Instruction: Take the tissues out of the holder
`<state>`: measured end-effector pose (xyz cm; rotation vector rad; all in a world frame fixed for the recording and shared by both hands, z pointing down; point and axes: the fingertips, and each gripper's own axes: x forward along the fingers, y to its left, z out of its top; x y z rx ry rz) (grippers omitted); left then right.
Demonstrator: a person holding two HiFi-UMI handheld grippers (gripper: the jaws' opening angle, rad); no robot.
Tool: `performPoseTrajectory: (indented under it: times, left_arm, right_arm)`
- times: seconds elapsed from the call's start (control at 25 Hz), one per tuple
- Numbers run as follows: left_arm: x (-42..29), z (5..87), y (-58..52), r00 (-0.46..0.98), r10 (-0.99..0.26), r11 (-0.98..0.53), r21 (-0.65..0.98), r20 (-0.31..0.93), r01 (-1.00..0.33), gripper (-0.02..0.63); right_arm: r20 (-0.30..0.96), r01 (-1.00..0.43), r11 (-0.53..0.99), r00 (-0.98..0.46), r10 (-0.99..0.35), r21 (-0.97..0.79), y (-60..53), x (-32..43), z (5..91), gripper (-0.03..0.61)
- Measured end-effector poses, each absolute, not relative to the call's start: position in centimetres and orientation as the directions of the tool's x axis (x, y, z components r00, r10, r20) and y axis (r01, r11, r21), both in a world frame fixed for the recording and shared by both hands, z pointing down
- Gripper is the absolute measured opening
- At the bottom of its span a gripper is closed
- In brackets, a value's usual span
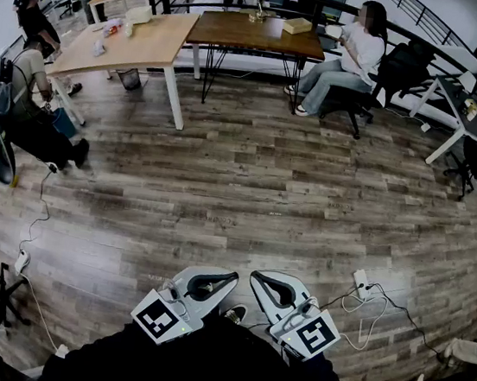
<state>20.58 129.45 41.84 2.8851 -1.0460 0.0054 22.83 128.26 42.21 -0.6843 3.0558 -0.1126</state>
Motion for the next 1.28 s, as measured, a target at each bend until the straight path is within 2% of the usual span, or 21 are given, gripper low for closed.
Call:
performPoseTrajectory:
  times: [0.16, 0.88, 1.28]
  left_arm:
    - [20.5, 42.1, 130.1, 0.769, -0.638, -0.765, 0.078, 0.044, -0.640, 0.009]
    - [21.4, 41.7, 130.2, 0.779, -0.624, -0.775, 0.080, 0.059, -0.627, 0.009]
    - [21.9, 42.0, 127.0, 0.789, -0.612, -0.781, 0.108, 0.059, -0.615, 0.009]
  right_arm:
    - [0.038, -0.430, 0.899, -0.903, -0.428, -0.080, 128.9, 22.8, 42.5, 0.005]
    - [0.036, -0.446, 0.891, -0.895, -0.444, -0.091, 128.6, 23.5, 42.5, 0.006]
    - [0.033, -0.460, 0.882, -0.888, -0.459, -0.105, 125.1, 24.0, 42.4, 0.005]
